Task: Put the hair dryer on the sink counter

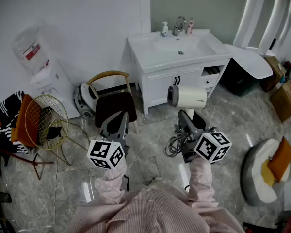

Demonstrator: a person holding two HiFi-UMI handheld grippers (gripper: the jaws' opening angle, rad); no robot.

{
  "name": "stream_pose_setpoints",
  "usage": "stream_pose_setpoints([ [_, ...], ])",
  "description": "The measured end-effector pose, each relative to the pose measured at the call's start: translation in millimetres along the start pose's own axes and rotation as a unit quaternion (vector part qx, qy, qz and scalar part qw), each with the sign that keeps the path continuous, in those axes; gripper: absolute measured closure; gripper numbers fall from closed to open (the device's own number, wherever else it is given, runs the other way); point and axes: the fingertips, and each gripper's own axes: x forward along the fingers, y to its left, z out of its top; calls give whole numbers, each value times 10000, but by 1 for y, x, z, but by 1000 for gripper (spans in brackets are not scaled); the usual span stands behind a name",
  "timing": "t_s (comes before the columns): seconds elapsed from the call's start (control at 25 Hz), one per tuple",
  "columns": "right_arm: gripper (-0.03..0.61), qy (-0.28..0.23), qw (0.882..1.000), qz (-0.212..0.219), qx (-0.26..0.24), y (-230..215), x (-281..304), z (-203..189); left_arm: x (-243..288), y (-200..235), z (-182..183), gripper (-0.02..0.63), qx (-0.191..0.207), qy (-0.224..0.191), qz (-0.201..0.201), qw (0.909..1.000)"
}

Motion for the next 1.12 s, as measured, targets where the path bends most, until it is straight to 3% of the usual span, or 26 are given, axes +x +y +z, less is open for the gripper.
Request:
stream_pose_setpoints([
  [0.68,410,-71,9999,60,99,-26,-25,9,13,-38,-7,612,4,23,-48,10000],
  [1.12,410,9,9998,175,117,-56,6,14,51,-27,-15,612,-7,34,48,10000],
])
